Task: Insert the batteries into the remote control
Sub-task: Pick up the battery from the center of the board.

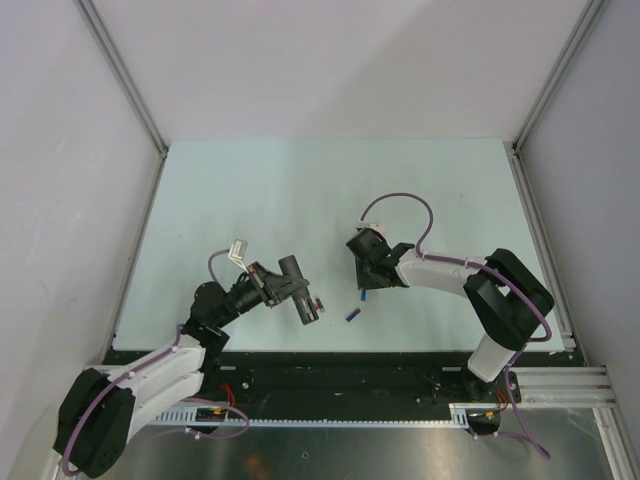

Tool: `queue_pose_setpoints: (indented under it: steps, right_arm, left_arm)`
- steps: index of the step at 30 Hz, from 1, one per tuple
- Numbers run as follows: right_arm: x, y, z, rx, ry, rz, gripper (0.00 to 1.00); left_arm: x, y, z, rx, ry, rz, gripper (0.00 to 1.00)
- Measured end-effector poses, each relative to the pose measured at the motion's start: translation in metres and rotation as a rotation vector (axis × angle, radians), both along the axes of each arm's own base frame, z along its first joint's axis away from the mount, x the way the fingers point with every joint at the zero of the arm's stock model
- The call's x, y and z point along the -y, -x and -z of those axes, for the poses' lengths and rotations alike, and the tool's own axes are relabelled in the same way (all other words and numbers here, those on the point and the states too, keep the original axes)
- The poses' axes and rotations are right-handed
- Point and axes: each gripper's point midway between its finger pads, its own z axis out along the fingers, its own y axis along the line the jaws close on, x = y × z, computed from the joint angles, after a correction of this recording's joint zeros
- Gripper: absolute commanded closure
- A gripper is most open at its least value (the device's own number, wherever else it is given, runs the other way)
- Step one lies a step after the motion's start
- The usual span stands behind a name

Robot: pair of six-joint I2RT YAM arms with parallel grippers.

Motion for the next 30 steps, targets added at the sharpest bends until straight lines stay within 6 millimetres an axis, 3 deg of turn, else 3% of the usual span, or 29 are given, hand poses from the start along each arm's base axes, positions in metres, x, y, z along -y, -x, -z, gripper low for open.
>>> queue_pose_setpoints:
  steps: [16,30]
  right_arm:
    - [-0.0029,-0.0008,-0.0004,0.002,-0.005,-0.004,0.62]
    - [-0.0056,0.0014,0.0002,-0.002,-0.001,-0.014,0.81]
  left_arm:
    - [0.0000,0.0000,0.0001,0.000,0.000,0.000,1.00]
    - [0.0001,0.0001,0.0001,0.000,0.000,0.001,1.00]
